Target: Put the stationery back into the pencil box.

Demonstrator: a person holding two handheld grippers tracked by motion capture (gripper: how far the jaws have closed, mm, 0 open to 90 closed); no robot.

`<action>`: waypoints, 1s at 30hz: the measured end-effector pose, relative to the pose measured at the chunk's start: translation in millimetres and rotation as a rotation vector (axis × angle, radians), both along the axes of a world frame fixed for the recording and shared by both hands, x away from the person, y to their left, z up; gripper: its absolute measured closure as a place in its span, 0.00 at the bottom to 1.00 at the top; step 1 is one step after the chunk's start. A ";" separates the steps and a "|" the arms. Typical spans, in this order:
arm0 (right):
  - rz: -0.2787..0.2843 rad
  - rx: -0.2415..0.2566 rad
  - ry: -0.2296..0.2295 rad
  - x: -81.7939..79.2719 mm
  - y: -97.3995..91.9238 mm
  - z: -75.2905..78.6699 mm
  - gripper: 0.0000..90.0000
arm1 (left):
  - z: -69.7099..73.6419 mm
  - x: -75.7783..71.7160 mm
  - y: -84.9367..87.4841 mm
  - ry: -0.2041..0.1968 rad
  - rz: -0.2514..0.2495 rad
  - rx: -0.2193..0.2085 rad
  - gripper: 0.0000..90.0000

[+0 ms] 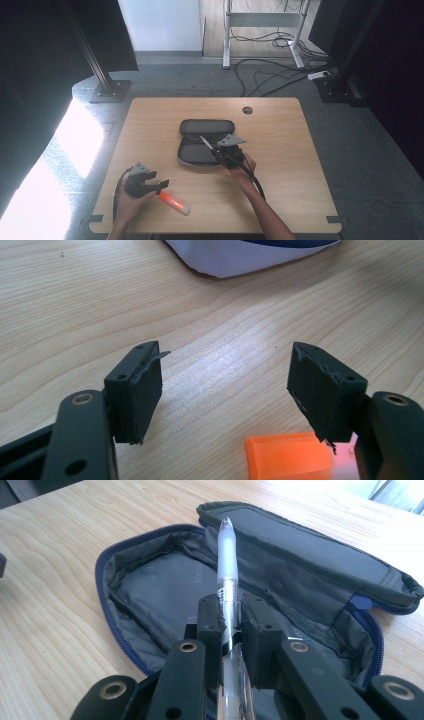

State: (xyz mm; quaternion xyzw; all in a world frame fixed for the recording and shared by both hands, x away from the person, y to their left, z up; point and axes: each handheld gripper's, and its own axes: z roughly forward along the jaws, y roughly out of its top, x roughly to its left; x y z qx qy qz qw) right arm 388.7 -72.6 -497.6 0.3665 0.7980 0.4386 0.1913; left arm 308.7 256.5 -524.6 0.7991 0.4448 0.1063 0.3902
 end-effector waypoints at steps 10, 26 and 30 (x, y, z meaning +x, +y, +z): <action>-0.008 0.005 0.006 9.0 -0.5 -1.2 0.88 | -0.9 0.5 0.5 0.005 0.002 0.003 0.34; 0.013 -0.019 0.021 25.7 10.8 -7.1 0.87 | -1.4 1.5 3.3 0.013 0.013 0.001 0.34; 0.007 -0.019 0.028 29.3 12.1 -9.0 0.87 | -1.8 1.6 2.8 0.012 0.012 0.002 0.34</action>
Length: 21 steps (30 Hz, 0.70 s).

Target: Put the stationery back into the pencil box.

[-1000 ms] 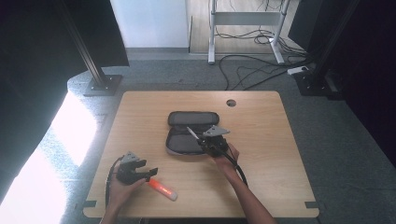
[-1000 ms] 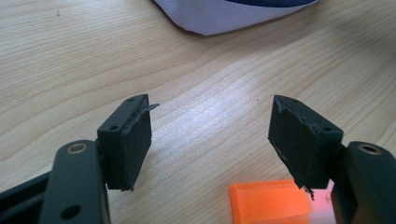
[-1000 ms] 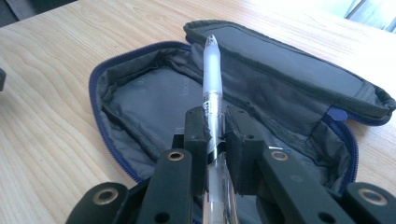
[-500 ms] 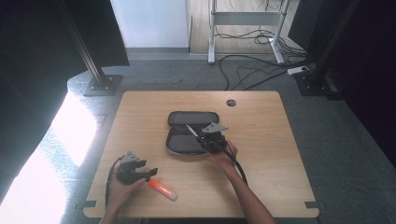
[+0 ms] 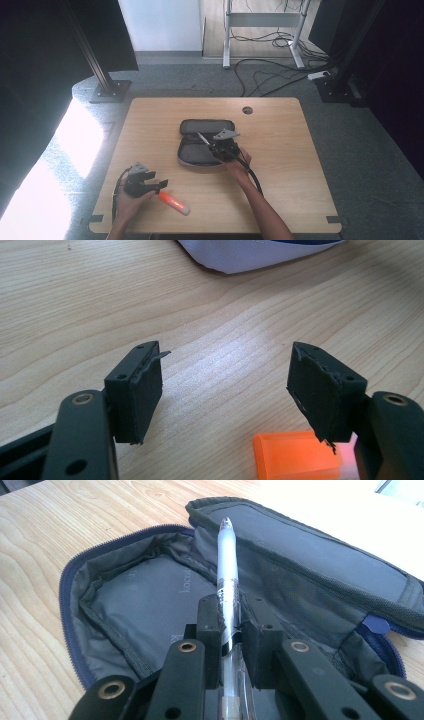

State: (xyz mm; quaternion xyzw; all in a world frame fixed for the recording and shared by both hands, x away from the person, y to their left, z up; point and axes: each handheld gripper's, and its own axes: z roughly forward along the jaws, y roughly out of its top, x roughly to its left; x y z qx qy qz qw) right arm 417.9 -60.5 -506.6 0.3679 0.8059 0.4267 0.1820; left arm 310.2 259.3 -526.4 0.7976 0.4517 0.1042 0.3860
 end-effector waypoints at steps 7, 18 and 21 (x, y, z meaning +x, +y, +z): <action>-0.012 -0.017 0.016 7.7 3.6 -5.9 0.87 | -0.8 0.5 -0.1 0.004 -0.002 0.001 0.34; -0.016 -0.057 0.023 11.2 5.4 -14.0 0.85 | -1.4 0.9 0.6 0.006 -0.002 0.002 0.34; -0.012 -0.079 0.027 11.3 6.1 -16.2 0.83 | -1.6 0.9 0.3 0.005 -0.001 0.001 0.34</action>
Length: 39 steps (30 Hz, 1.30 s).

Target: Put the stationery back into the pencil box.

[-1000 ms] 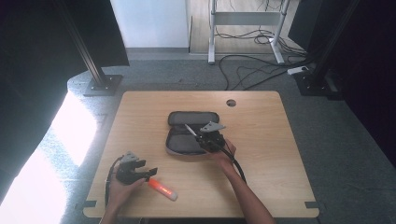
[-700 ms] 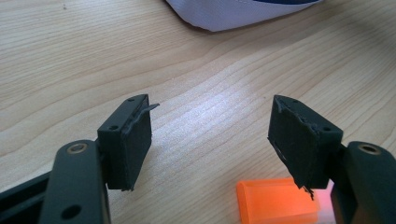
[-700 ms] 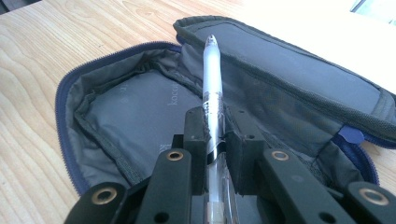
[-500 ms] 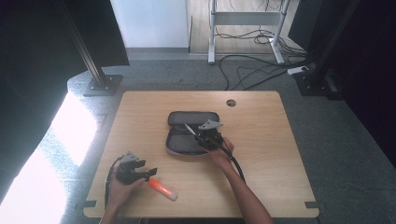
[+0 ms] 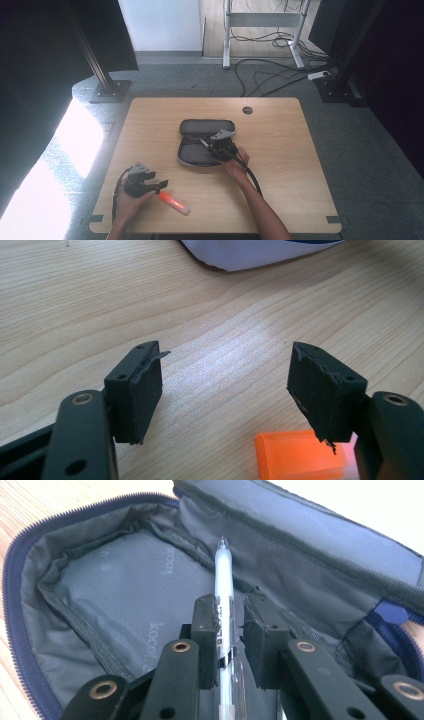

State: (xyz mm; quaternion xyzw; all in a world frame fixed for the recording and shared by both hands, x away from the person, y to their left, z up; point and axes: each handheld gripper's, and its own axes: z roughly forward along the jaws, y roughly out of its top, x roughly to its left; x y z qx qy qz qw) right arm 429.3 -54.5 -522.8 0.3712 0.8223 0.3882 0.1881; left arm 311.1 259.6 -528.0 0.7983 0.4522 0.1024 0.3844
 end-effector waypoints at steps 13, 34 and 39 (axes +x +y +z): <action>-0.002 0.099 0.008 -11.1 -4.6 8.0 0.67 | 0.4 0.1 1.3 0.001 0.000 0.000 0.34; 0.071 0.172 -0.031 -67.4 0.6 12.6 0.61 | 0.3 0.3 1.8 -0.003 0.004 0.002 0.34; 0.077 0.174 -0.038 -74.7 -0.4 11.2 0.61 | 0.2 0.3 1.7 -0.002 0.004 0.003 0.34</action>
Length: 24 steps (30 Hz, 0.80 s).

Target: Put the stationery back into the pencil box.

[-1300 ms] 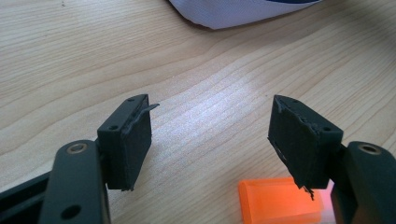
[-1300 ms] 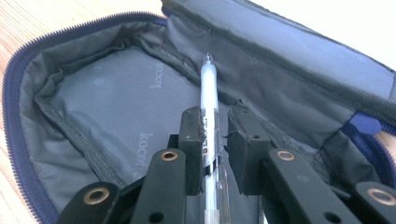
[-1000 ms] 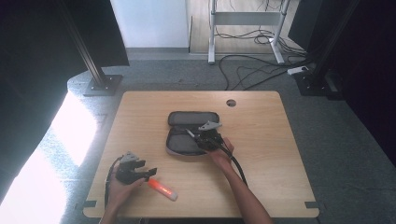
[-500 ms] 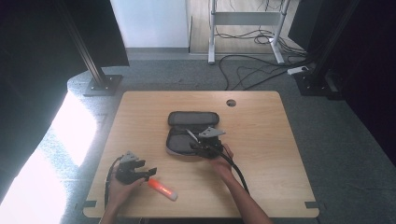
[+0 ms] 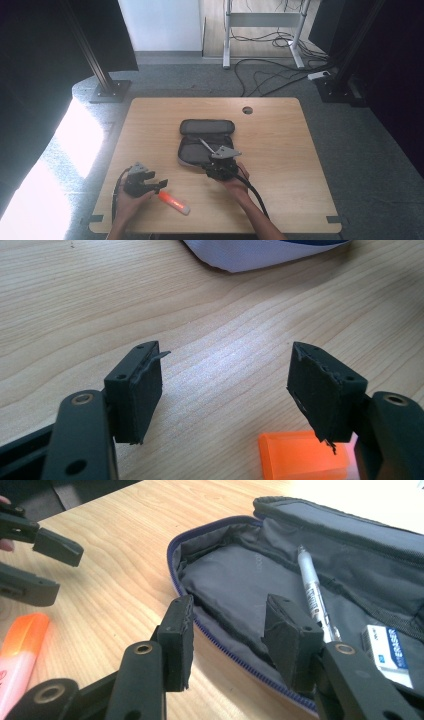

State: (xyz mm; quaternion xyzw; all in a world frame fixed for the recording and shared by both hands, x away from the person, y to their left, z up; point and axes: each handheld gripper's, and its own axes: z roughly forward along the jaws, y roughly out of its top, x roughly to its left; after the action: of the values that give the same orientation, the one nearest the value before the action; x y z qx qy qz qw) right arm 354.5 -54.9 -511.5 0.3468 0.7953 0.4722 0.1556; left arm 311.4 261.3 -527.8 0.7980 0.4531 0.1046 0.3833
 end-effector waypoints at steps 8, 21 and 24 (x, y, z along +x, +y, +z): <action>0.006 0.015 0.011 -10.4 -4.3 -4.6 0.60 | 0.0 0.1 0.9 0.000 0.003 -0.001 0.34; 0.033 0.051 0.039 -23.7 -5.0 -11.6 0.60 | -0.5 0.0 0.1 -0.001 0.003 0.003 0.34; 0.042 0.046 0.037 -26.7 -3.4 -12.2 0.60 | -0.4 -0.1 0.1 -0.002 0.003 0.003 0.34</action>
State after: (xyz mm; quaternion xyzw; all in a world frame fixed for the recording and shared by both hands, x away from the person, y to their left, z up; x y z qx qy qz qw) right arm 327.8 -58.3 -523.7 0.3421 0.7940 0.4872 0.1229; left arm 311.3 261.4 -528.2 0.7977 0.4541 0.1065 0.3823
